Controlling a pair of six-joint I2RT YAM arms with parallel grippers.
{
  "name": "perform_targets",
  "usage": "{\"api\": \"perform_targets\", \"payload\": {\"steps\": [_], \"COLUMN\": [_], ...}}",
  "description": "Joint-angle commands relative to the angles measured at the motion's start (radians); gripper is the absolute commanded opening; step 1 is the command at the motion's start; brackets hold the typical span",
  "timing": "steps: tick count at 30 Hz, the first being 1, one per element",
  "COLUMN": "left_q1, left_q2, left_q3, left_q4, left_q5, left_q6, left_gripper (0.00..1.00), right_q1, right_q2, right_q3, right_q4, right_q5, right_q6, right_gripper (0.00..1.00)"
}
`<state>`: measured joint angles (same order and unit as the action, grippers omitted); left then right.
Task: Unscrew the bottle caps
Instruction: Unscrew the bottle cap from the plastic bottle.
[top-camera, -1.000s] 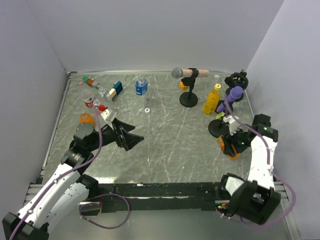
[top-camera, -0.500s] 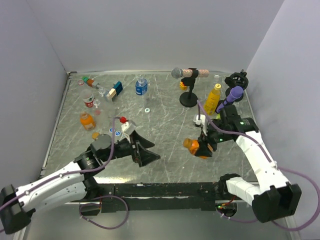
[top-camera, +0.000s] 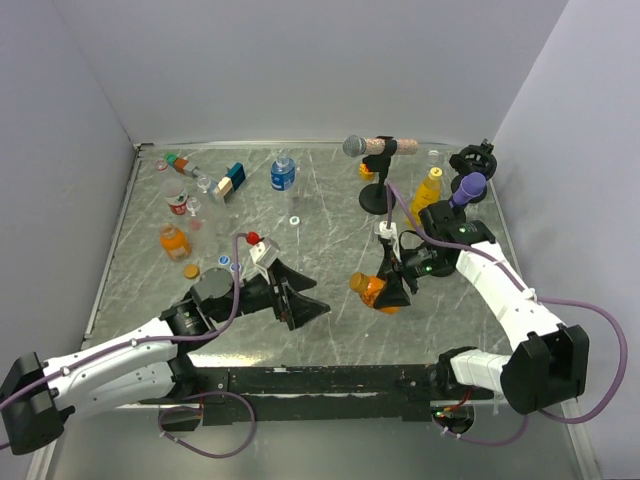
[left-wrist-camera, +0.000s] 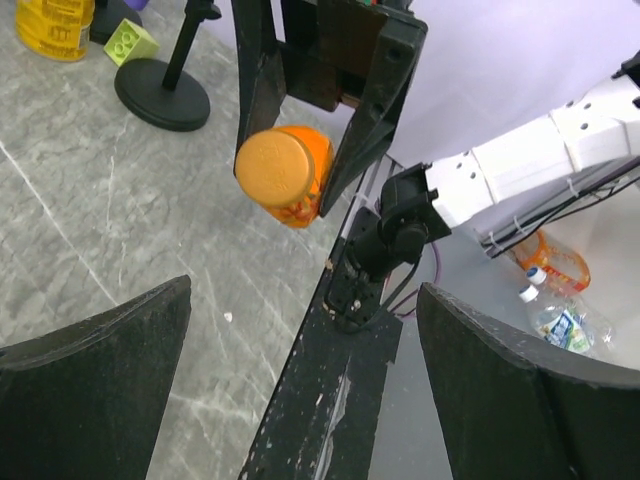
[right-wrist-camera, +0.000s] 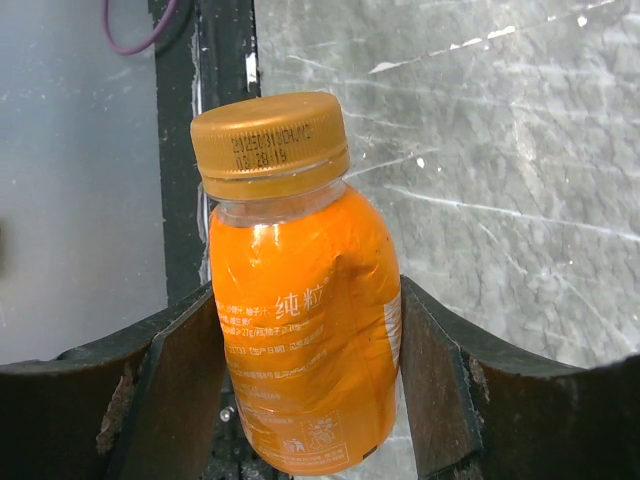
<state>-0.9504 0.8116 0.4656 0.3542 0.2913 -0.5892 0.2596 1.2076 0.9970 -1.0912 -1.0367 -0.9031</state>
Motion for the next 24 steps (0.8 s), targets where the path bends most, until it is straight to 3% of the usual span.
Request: {"api": "perform_targets", "payload": {"steps": [1,7,15,24], "left_q1": [-0.007,-0.014,-0.051,-0.059], "left_q2": [0.037,0.162,0.296,0.365], "left_q3": [-0.01,0.005,0.025,0.076], "left_q4": [0.153,0.321,0.426,0.427], "left_q5": [-0.038,-0.024,-0.021,0.008], "left_q6": [-0.046,-0.104,-0.014,-0.006], "left_gripper": [0.98,0.99,0.99,0.83], "right_q1": [0.016,0.058,0.076,0.082], "right_q2": [-0.036,-0.031,-0.028,-0.017], "right_q3": [0.003,-0.008,-0.015,-0.014], "right_q4": [0.031,0.019,0.019,0.011], "right_q5": [-0.059,-0.062,-0.068,-0.062], "right_q6": [-0.039,-0.068,-0.074,-0.08], "right_gripper": [0.18,0.2,0.18,0.18]}}
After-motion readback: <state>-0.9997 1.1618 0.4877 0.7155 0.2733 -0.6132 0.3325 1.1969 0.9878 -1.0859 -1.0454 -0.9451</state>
